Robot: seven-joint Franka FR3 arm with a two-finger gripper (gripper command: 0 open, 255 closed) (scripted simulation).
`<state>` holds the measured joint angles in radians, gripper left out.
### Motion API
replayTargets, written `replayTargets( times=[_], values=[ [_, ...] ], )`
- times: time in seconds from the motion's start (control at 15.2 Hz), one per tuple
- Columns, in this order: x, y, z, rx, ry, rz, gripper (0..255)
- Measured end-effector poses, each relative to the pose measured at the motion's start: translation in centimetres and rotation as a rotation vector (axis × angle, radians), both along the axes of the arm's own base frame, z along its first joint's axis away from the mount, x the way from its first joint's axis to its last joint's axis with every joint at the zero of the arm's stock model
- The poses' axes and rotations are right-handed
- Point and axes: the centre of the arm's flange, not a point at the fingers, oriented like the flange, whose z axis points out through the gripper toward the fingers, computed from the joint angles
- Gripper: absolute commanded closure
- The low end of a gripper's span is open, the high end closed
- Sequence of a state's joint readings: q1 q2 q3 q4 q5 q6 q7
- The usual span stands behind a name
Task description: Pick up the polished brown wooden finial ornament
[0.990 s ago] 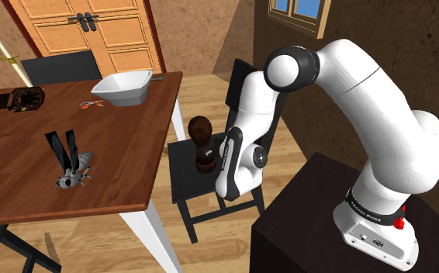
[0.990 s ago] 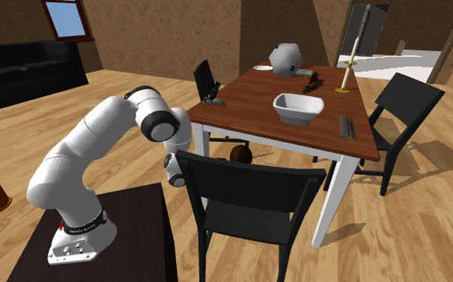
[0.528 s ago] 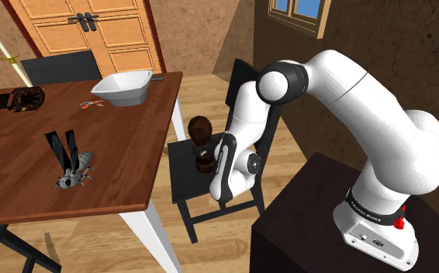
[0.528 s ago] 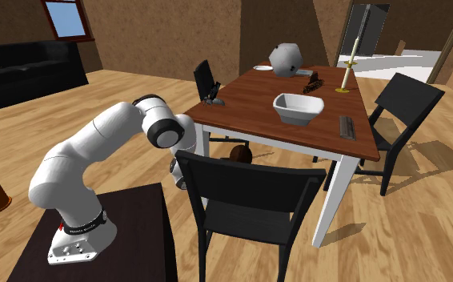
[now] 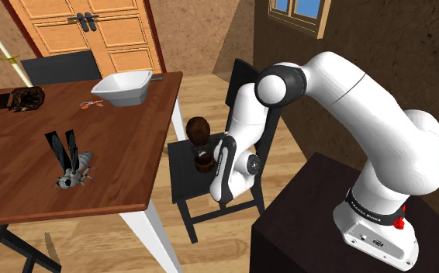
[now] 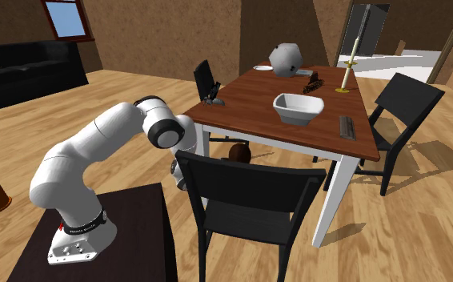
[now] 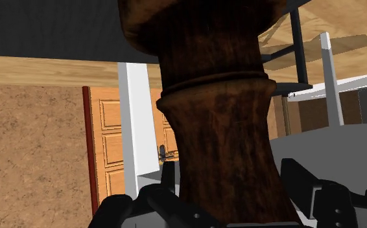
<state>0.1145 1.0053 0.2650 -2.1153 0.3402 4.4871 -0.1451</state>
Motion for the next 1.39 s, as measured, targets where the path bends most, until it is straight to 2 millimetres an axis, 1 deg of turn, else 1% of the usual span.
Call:
replayTargets(
  times=[0.2,0.26,0.33,0.4,0.66,0.79,1.39],
  values=[
    [-0.7,-0.1,-0.4,-0.001,0.014,0.019,255],
    [-1.5,-0.2,-0.5,-0.002,0.007,0.024,255],
    [-0.8,0.0,-0.6,-0.007,0.003,0.004,255],
    [-0.6,0.0,-0.8,-0.009,0.009,-0.011,255],
    [-1.0,-0.5,-0.6,-0.013,0.043,-0.029,255],
    [-1.1,-0.7,0.1,-0.014,0.057,-0.030,255],
    [-1.1,-0.6,4.5,-0.014,0.061,-0.030,255]
  ],
)
